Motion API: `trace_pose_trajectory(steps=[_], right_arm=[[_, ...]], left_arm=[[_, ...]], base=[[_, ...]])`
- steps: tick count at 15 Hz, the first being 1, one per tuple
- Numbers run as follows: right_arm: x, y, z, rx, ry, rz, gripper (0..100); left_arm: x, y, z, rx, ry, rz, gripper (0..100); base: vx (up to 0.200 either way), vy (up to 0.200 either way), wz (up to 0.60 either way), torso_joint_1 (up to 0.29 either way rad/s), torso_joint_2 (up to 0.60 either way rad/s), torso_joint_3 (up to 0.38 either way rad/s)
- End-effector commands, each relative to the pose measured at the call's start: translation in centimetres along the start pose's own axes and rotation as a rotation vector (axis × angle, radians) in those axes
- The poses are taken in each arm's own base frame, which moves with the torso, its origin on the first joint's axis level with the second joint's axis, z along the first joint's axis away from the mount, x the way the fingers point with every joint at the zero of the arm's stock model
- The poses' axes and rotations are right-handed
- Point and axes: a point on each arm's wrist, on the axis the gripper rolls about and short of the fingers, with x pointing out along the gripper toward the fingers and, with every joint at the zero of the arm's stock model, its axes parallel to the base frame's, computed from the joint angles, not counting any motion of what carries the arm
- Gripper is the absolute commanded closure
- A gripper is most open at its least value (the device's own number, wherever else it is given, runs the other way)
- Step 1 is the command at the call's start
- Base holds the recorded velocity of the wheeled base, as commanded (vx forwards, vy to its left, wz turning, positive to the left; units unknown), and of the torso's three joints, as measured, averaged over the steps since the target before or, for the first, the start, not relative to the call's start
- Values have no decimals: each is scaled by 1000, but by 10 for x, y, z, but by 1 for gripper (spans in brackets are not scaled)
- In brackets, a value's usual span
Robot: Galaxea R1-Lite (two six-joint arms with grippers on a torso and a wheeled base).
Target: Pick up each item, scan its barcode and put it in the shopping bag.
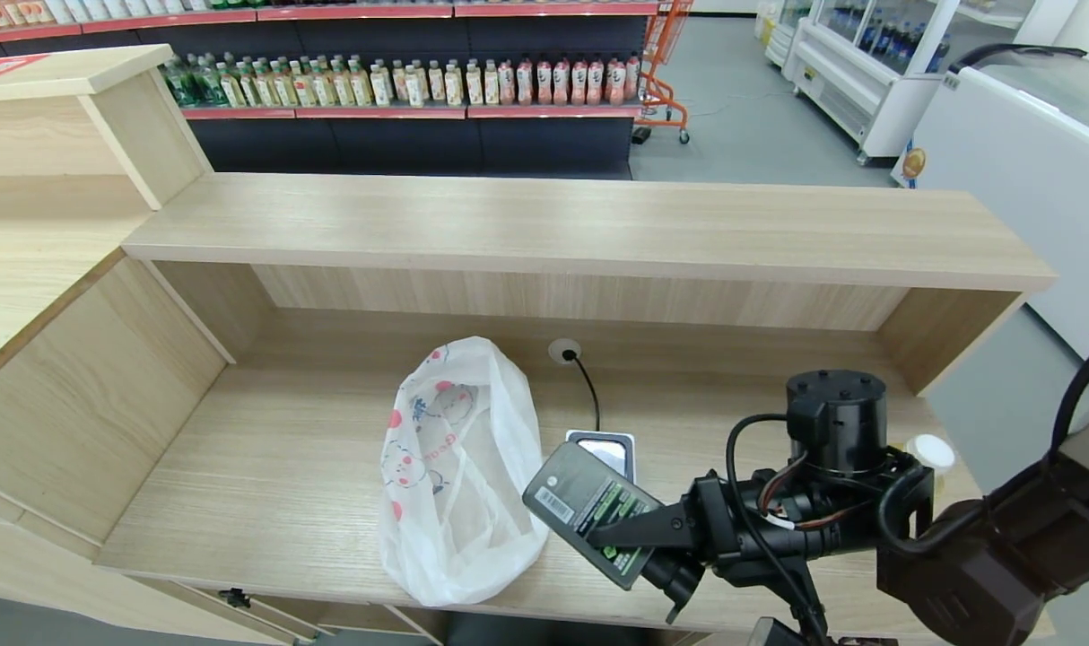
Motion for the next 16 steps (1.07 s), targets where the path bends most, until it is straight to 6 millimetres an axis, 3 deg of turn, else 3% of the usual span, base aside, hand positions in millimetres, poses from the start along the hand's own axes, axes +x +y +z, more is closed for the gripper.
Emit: trace_pose_trajectory(steps=[1, 16], right_arm=[[5, 5, 3, 8, -16, -1, 100], [9, -11, -2, -155, 21, -62, 100]], left_arm=[[0, 0, 0, 0, 1, 0, 0], [0, 0, 0, 0, 1, 0, 0]], base=[[0, 0, 0, 0, 0, 0], [0, 0, 0, 0, 0, 0]])
